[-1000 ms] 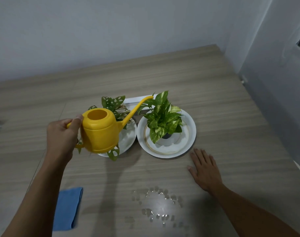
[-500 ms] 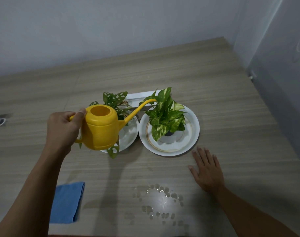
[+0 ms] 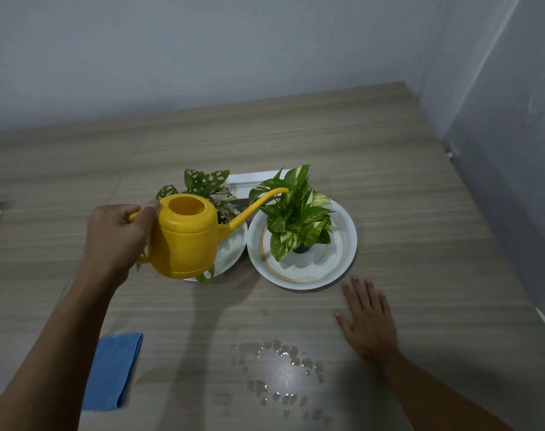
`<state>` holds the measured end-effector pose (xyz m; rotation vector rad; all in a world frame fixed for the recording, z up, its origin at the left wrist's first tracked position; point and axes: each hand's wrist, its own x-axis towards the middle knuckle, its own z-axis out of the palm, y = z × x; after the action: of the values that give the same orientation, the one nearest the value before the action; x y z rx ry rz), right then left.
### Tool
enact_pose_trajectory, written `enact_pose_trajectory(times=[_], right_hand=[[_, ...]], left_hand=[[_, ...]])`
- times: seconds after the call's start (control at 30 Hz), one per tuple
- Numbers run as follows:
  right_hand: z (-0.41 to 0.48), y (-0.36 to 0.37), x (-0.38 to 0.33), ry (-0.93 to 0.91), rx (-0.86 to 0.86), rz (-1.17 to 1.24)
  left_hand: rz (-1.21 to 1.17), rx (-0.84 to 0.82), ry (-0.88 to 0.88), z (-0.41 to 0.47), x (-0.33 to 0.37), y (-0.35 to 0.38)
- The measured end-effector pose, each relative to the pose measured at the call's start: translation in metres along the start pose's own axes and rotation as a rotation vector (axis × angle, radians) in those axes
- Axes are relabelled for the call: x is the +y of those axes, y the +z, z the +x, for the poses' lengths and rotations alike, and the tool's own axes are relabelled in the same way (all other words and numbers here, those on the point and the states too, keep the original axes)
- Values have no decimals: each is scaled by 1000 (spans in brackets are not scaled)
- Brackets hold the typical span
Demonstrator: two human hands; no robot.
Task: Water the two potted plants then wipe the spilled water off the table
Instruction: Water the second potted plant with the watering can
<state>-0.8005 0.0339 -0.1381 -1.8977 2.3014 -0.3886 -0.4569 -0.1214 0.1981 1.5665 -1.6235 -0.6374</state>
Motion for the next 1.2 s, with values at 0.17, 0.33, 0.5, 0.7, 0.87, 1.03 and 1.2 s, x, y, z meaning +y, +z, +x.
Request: enact_pose_trajectory(times=[0.17, 0.33, 0.5, 0.7, 0.87, 1.03, 1.2], right_hand=[[0, -1, 0, 7, -24, -2], [0, 0, 1, 13, -27, -1], [1, 0, 1, 6, -30, -18], [1, 1, 1, 6, -27, -19], [1, 2, 1, 7, -29, -22], [1, 3, 2, 7, -33, -32], [1, 2, 1, 10, -38, -37]], left_hand=[[13, 55, 37, -3, 2, 8], [8, 59, 26, -4, 1, 11], [-14, 85, -31, -3, 2, 5], [25, 91, -9, -1, -9, -8], [35, 78, 6, -7, -7, -8], [31, 13, -11, -13, -2, -4], [25, 6, 8, -9, 1, 3]])
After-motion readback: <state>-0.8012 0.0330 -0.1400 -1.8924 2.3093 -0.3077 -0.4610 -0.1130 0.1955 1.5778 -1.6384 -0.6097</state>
